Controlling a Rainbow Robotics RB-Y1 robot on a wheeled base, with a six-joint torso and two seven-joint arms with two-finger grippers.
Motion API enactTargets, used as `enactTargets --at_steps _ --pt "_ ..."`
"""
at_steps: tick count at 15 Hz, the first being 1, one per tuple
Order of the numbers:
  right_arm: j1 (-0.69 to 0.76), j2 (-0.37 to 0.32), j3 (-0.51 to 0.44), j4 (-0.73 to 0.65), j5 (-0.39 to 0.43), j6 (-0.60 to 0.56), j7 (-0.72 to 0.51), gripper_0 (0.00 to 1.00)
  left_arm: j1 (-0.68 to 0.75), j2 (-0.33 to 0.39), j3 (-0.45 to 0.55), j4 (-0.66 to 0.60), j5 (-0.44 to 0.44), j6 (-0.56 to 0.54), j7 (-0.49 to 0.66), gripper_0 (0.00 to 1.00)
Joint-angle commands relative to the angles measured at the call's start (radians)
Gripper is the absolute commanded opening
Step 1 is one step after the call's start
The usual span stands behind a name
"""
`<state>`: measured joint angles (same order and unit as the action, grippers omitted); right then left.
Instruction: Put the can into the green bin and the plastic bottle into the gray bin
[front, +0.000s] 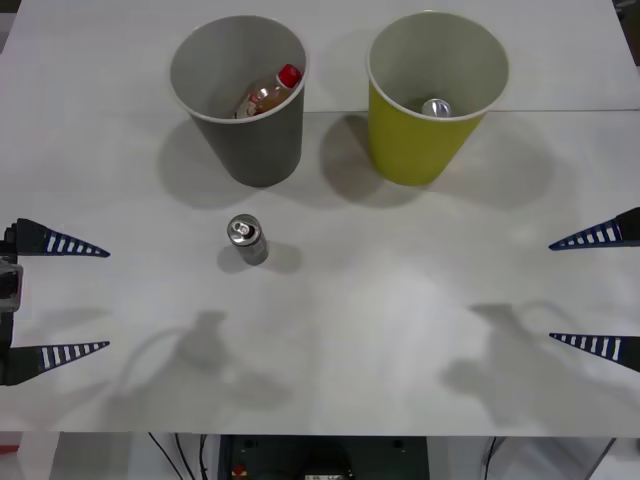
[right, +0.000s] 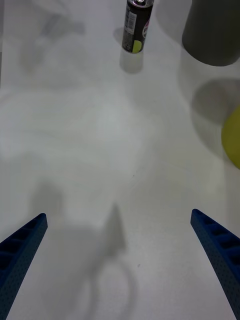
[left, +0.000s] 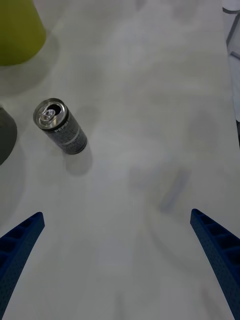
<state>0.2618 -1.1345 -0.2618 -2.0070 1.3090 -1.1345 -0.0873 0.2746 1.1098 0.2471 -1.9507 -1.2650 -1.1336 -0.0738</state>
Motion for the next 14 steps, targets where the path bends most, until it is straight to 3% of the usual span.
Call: enactTargets --at_steps 1,4,7,14 --pt "0.0 0.0 0.0 0.0 0.0 0.0 0.0 1.0 -0.008 -0.05 -0.012 0.052 0.047 0.008 0.008 1.0" --pt "0.0 0.0 0.0 0.0 0.0 0.0 0.0 1.0 -0.055 -0.065 -0.111 0.137 0.13 0.068 -0.003 1.0" --pt "0.0 0.0 0.0 0.0 0.0 0.0 0.0 1.0 -0.141 -0.065 -0.25 0.253 0.274 0.126 -0.029 1.0" --pt "0.0 0.0 0.0 0.0 0.0 0.0 0.0 1.0 -0.307 -0.071 -0.523 0.467 0.523 0.227 -0.319 1.0"
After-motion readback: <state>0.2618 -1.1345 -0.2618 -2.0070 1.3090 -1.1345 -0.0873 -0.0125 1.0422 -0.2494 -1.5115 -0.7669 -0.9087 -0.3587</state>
